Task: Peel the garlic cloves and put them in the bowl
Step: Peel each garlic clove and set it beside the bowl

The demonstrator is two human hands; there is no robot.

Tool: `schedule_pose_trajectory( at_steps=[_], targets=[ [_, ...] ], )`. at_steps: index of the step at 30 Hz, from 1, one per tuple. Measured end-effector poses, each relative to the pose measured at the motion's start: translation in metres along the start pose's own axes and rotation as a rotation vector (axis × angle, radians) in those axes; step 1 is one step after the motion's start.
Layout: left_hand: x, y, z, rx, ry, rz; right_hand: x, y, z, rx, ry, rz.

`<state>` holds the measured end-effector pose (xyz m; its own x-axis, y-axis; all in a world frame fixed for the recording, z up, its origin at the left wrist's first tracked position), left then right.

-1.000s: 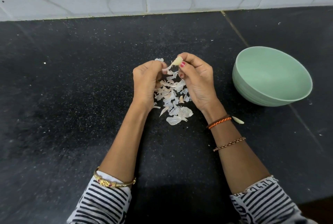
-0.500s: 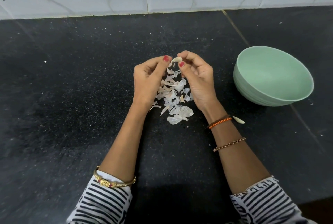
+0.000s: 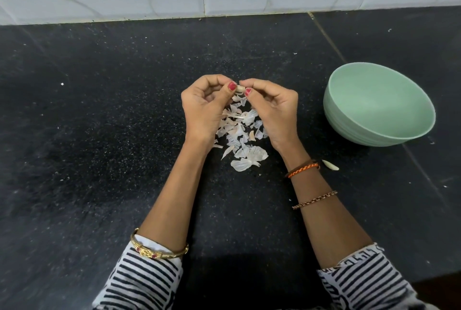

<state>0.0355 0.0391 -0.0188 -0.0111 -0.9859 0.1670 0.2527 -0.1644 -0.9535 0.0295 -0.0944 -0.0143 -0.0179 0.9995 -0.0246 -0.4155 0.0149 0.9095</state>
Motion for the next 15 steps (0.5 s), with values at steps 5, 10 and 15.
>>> schedule_pose_trajectory(
  at_steps=[5, 10, 15],
  targets=[
    [-0.0003, 0.0015, 0.0, -0.049, -0.043, -0.086, -0.0033, -0.0024, -0.0013, -0.03, -0.084, -0.162],
    [-0.0022, 0.0006, 0.0, -0.023, -0.081, -0.063, -0.0024, -0.0001, -0.0028, -0.141, -0.129, -0.391],
    [-0.0047, 0.0007, 0.0007, 0.032, -0.091, 0.055, 0.0012, 0.0059, -0.0051, -0.354, -0.099, -0.673]
  ],
)
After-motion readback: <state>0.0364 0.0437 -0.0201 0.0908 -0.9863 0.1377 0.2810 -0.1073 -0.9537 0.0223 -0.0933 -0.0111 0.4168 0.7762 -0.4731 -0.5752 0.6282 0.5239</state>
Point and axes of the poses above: each hand's wrist, its own z-axis towards the middle knuckle, its own x-axis out of the palm, y = z × x, the point moved 5 cm from there along z, towards the middle knuckle, and after that the axes turned 6 degrees about y, right-handed, at the moved point
